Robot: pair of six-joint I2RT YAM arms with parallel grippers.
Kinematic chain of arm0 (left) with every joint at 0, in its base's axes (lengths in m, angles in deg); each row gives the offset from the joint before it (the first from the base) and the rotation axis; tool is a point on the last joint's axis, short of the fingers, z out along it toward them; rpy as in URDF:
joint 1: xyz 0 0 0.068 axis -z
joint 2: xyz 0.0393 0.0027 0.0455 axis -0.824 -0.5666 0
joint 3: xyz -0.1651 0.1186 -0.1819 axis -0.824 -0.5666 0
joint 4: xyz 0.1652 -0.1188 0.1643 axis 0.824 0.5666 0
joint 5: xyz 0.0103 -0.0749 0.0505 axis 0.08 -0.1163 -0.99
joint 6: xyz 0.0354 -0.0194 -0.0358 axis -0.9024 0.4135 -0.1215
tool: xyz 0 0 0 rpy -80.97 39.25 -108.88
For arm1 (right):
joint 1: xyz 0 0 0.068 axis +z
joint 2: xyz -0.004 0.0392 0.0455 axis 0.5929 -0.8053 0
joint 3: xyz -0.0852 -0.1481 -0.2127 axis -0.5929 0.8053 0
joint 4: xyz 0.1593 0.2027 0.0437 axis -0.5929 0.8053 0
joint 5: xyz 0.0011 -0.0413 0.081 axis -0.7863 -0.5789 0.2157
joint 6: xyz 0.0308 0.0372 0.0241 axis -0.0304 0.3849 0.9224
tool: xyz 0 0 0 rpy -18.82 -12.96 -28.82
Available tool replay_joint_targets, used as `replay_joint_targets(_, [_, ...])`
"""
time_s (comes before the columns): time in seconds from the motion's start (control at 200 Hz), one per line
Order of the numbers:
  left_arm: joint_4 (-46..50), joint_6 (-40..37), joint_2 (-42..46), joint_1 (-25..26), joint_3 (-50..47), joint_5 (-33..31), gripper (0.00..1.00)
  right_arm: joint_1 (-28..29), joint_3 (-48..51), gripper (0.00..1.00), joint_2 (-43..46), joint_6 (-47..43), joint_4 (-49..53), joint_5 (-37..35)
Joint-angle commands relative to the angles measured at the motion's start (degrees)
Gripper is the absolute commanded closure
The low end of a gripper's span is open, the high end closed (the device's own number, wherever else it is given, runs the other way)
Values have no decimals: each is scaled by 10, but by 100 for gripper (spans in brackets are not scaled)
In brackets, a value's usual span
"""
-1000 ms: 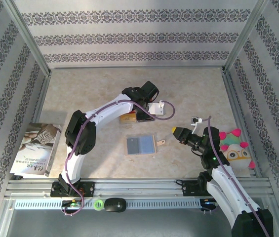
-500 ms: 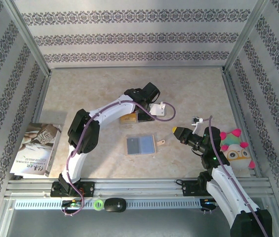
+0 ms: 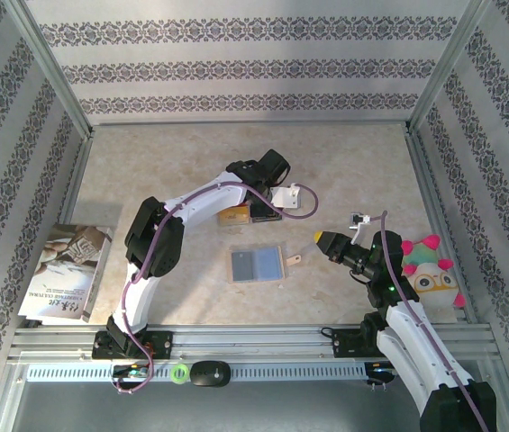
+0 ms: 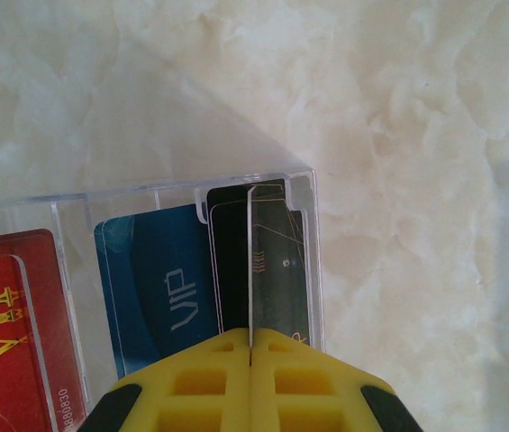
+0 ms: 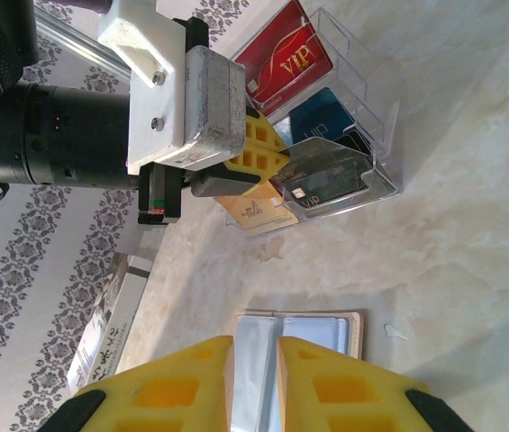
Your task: Take the credit cards out of the card holder
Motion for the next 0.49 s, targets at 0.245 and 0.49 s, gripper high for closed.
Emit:
replay_joint_targets(0.245, [-19,7,-1,-13,-10,-13,100,-4,-5,79,2,0,-10,13])
replay_joint_targets(0.49, [-30,12,4,-13,-23,-16,100,-4,-6,79,4,2,-11,13])
